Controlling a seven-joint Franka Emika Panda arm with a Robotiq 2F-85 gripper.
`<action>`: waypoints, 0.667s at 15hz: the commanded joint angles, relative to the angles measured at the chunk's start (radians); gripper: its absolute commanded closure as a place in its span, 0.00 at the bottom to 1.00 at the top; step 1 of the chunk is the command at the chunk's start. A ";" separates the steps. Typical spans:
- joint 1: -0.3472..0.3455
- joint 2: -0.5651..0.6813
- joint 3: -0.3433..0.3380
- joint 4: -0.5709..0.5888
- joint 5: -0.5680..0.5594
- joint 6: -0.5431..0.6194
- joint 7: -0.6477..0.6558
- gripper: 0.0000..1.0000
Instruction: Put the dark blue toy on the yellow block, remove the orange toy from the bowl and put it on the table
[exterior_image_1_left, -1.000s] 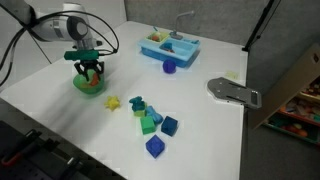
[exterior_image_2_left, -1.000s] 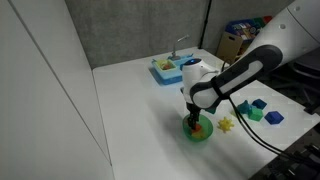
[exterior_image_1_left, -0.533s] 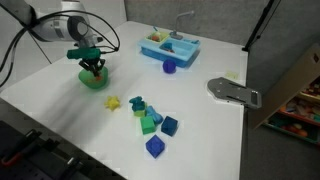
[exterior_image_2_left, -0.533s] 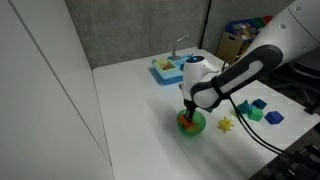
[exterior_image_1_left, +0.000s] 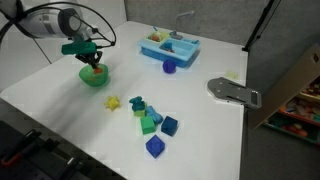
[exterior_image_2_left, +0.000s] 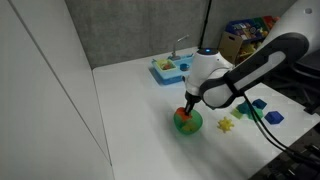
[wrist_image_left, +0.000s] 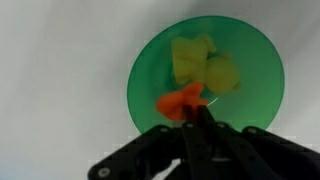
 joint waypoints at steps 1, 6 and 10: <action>-0.008 -0.156 -0.010 -0.152 0.002 0.052 0.041 0.96; -0.015 -0.314 -0.072 -0.240 -0.015 0.051 0.098 0.96; -0.028 -0.376 -0.151 -0.268 -0.052 0.041 0.151 0.96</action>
